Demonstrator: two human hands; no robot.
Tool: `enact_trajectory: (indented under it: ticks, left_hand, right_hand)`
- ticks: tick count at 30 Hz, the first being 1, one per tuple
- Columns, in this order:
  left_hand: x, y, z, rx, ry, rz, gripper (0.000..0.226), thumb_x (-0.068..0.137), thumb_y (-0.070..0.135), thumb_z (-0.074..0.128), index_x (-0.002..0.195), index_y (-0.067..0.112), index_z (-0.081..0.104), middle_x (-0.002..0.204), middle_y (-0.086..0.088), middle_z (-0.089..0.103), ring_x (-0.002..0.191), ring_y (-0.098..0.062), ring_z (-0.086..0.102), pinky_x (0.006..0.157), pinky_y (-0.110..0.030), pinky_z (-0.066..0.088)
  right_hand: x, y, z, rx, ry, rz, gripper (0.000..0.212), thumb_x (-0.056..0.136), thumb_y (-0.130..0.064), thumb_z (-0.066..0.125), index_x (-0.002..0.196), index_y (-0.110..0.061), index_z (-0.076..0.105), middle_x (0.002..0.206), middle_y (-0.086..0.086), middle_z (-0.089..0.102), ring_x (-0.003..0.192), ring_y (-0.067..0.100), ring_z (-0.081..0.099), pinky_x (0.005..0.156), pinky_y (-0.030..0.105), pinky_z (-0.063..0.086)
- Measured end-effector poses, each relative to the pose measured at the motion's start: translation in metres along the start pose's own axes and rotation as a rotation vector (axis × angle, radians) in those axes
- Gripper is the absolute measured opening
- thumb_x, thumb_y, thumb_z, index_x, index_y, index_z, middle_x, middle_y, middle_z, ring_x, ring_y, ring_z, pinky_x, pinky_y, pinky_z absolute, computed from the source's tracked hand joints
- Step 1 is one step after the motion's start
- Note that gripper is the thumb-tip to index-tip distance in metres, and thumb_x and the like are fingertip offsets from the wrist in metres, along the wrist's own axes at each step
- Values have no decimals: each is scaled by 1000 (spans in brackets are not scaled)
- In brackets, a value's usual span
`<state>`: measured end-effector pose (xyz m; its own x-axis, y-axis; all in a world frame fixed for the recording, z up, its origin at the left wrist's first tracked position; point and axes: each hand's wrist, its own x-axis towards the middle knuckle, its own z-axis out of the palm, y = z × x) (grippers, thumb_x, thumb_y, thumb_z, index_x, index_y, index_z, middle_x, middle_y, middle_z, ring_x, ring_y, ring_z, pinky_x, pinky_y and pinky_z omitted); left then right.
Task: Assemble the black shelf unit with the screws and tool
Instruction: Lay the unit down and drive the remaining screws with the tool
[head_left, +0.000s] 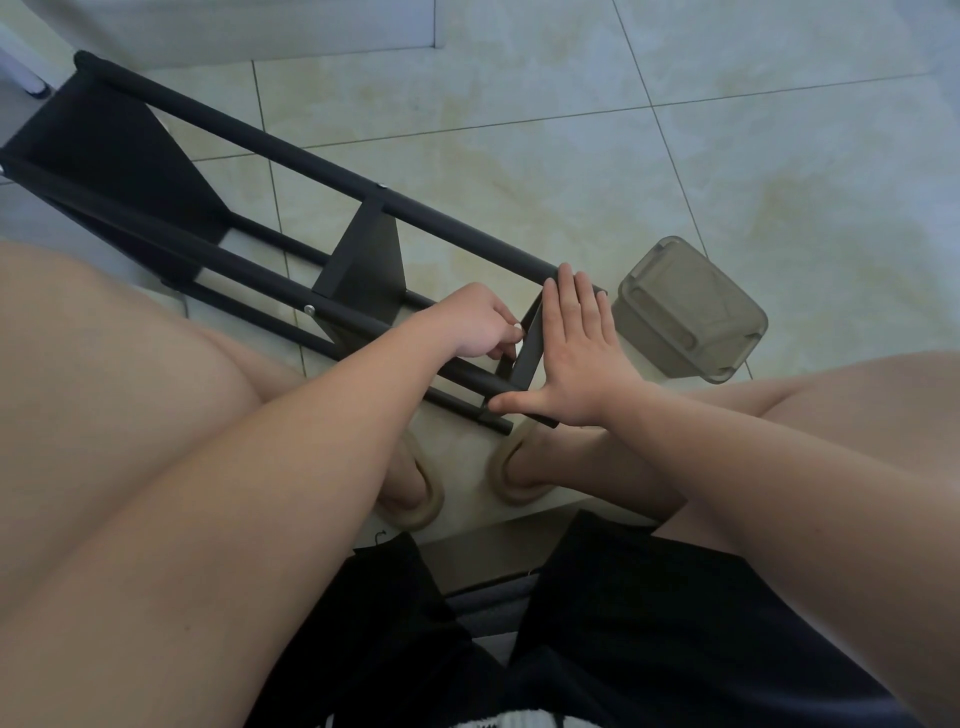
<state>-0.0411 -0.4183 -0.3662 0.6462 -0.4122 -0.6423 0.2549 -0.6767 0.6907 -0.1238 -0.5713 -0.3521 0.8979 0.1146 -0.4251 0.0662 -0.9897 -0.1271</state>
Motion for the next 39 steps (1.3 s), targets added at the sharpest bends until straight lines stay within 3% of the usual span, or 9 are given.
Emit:
enact_trajectory:
  ticks: [5, 12, 16, 22, 28, 39]
  left_hand:
    - [-3, 4, 0, -6, -28, -20, 17, 95, 25, 62, 79, 25, 68, 66, 16, 73, 60, 4, 69, 62, -25, 42]
    - [-7, 10, -2, -28, -66, -86, 16, 99, 23, 57, 89, 17, 69, 65, 13, 73, 70, -2, 69, 71, -29, 46]
    - [-8, 14, -1, -20, -73, -130, 23, 100, 21, 54, 101, 7, 73, 80, 6, 75, 75, -7, 69, 76, -30, 48]
    - [-10, 16, -1, -52, -39, -130, 23, 100, 21, 54, 103, 7, 71, 90, 2, 76, 79, -11, 69, 83, -33, 49]
    - [-11, 18, -3, -7, -91, -166, 24, 102, 22, 53, 107, 7, 71, 85, 5, 74, 78, -10, 66, 76, -31, 48]
    - [-13, 22, -3, -2, -120, -194, 21, 104, 19, 47, 103, 11, 67, 84, 7, 73, 78, -9, 65, 82, -33, 48]
  right_hand:
    - [0, 0, 0, -3, -6, -1, 154, 51, -107, 21, 156, -2, -21, 162, 15, -33, 149, 31, -33, 123, 47, -17]
    - [-1, -1, -1, 2, -4, -6, 154, 51, -107, 21, 156, -2, -21, 162, 15, -33, 149, 32, -32, 123, 47, -17]
    - [-1, 0, -1, 0, -4, -3, 155, 50, -108, 19, 156, -2, -21, 162, 15, -32, 149, 32, -32, 123, 48, -16]
    - [0, -1, 0, 1, 0, -1, 154, 51, -107, 22, 156, -2, -20, 162, 15, -32, 149, 31, -32, 123, 47, -17]
    - [-2, -2, 0, 8, 3, -6, 154, 51, -107, 22, 156, -2, -20, 162, 15, -32, 150, 32, -31, 122, 47, -18]
    - [-2, -1, -2, 5, -1, -4, 154, 51, -106, 22, 156, -2, -20, 162, 16, -33, 149, 32, -32, 123, 47, -17]
